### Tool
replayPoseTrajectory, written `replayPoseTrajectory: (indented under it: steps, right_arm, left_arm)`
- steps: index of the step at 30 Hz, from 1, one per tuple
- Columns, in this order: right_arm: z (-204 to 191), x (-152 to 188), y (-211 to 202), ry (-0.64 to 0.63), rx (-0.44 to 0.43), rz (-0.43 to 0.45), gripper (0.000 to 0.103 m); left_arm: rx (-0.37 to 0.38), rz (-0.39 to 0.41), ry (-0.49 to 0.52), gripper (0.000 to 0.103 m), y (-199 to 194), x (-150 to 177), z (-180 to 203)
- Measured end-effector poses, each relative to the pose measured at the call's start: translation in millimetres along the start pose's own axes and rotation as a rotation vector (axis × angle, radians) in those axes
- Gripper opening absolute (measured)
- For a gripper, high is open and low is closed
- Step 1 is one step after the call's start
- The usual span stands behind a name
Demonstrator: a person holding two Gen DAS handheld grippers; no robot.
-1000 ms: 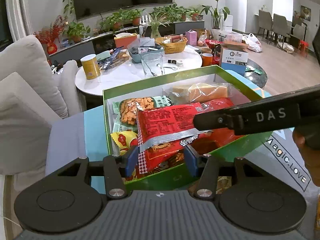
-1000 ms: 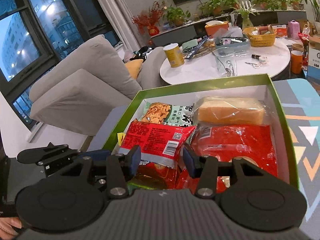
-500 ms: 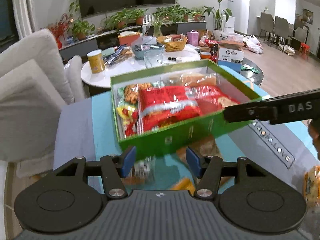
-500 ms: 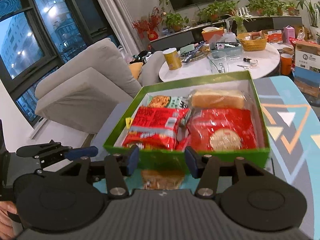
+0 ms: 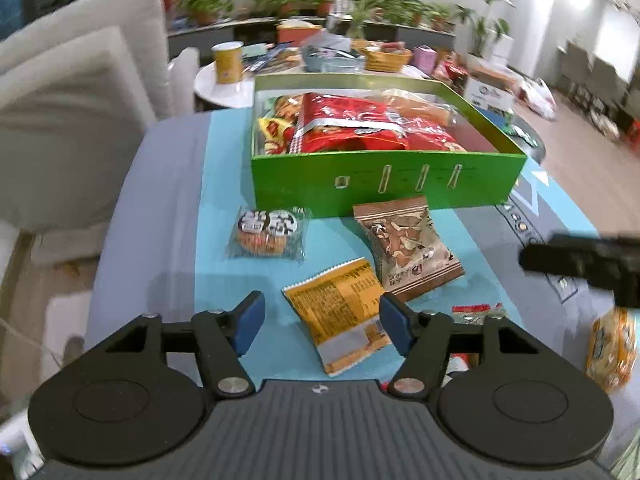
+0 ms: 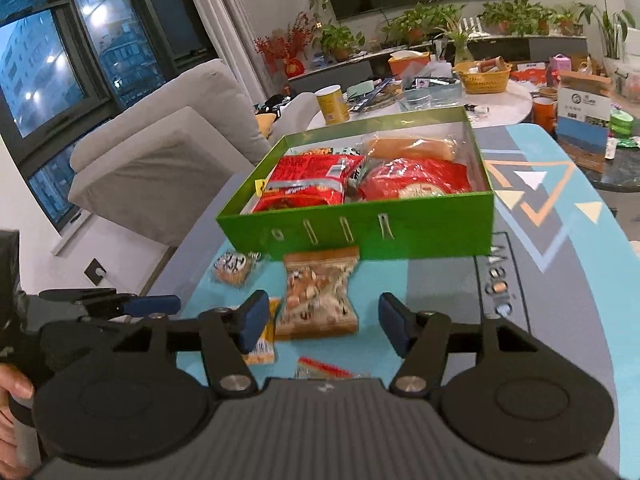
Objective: Organize snacks
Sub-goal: 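Grasp the yellow biscuit pack with the left gripper while the right gripper grasps the Wangwang cracker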
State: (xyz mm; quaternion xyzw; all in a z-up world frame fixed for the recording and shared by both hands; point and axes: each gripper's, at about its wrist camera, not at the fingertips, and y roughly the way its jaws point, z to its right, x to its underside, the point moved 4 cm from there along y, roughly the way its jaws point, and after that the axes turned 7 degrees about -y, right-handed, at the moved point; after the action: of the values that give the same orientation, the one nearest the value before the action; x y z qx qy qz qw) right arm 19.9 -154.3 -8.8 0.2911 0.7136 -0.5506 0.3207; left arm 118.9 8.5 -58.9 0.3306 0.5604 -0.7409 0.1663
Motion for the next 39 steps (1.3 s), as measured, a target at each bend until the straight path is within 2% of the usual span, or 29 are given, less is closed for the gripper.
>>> replayPoseTrajectory:
  steps: [4,7,13,24,27,31,39]
  right_arm:
    - [-6,17,-8,-0.025,0.017,0.006,0.057]
    - [-10,30,-13,-0.039,0.036,0.003,0.057]
    - [-9,48,-16,-0.046,0.037,-0.018,0.057]
    - [-11,59,-10,-0.053,0.035,-0.024,0.059]
    - [-13,61,-9,-0.055,0.030,-0.031,0.059]
    - [-13,62,-5,-0.045,0.031,-0.043,0.059]
    - [-24,68,7,-0.068,0.086,-0.091,0.059]
  left_arm:
    - [-0.002,-0.002,-0.119,0.068,2,2,-2]
    - [0.005,-0.025,-0.155,0.068,8,3,2]
    - [-0.018,-0.052,-0.167,0.068,22,3,13]
    - [-0.078,-0.096,-0.185,0.066,43,4,18]
    - [-0.099,-0.076,-0.155,0.061,43,6,20]
    - [-0.091,-0.058,-0.158,0.051,38,8,17]
    - [-0.112,0.014,-0.144,0.050,12,18,7]
